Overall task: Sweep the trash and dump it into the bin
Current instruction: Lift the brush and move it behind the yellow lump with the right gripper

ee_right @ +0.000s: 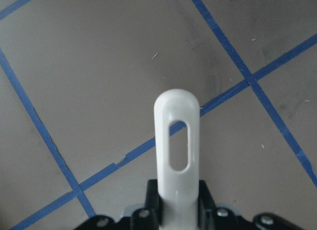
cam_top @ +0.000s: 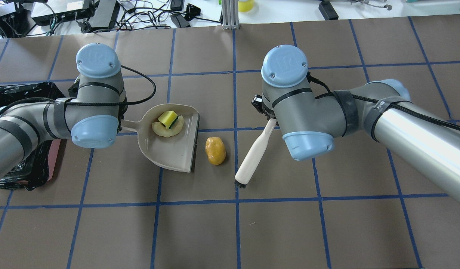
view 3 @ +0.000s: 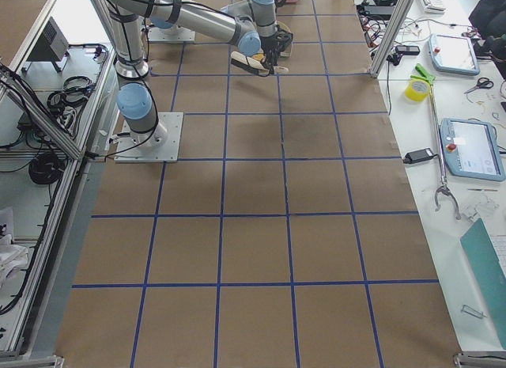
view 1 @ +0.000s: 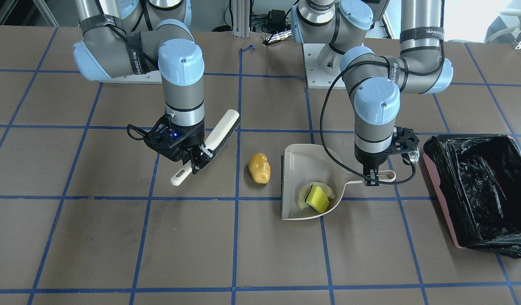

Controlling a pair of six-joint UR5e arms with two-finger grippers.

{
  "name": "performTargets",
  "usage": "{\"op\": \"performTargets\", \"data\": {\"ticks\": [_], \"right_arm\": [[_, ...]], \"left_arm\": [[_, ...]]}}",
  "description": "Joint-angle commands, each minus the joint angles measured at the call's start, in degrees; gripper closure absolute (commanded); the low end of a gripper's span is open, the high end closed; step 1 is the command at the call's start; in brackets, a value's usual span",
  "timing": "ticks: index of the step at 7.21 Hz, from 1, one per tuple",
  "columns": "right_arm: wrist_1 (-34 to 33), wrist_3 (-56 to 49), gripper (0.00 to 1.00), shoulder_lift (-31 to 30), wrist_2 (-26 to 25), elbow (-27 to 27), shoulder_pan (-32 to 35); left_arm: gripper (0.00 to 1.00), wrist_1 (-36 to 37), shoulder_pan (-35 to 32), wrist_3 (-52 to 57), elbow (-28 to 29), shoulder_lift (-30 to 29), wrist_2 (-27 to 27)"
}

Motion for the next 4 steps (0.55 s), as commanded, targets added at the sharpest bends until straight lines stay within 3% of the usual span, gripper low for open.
{"op": "performTargets", "data": {"ticks": [1, 4], "right_arm": [[-0.58, 1.38, 0.84, 1.31, -1.46, 0.06, 0.62], [-6.55, 0.6, 0.83, 6.66, -1.29, -2.99, 1.06]], "left_arm": [[1.0, 5.4, -0.53, -0.41, -3.98, 1.33, -0.22], [1.0, 10.98, -1.32, -0.58, -6.55, 0.81, -0.23]]}}
